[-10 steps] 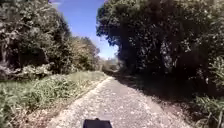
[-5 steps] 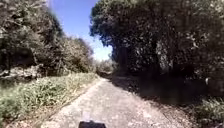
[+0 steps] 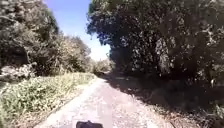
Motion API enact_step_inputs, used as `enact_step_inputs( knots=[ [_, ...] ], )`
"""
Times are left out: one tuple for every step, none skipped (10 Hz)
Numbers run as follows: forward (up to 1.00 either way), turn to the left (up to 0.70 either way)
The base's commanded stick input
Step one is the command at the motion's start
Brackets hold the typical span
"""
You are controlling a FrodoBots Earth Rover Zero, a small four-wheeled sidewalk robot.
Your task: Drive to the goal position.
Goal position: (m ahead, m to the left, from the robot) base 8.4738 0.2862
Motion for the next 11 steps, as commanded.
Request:
enact_step_inputs(
  knots=[
    [0.5, 0.0],
    [0.5, 0.0],
    [0.5, 0.0],
    [0.5, 0.0],
    [0.5, 0.0],
    [0.5, 0.0],
    [0.5, 0.0],
    [0.5, 0.0],
    [0.5, 0.14],
    [0.5, 0.23],
    [0.5, 0.05]
  ],
)
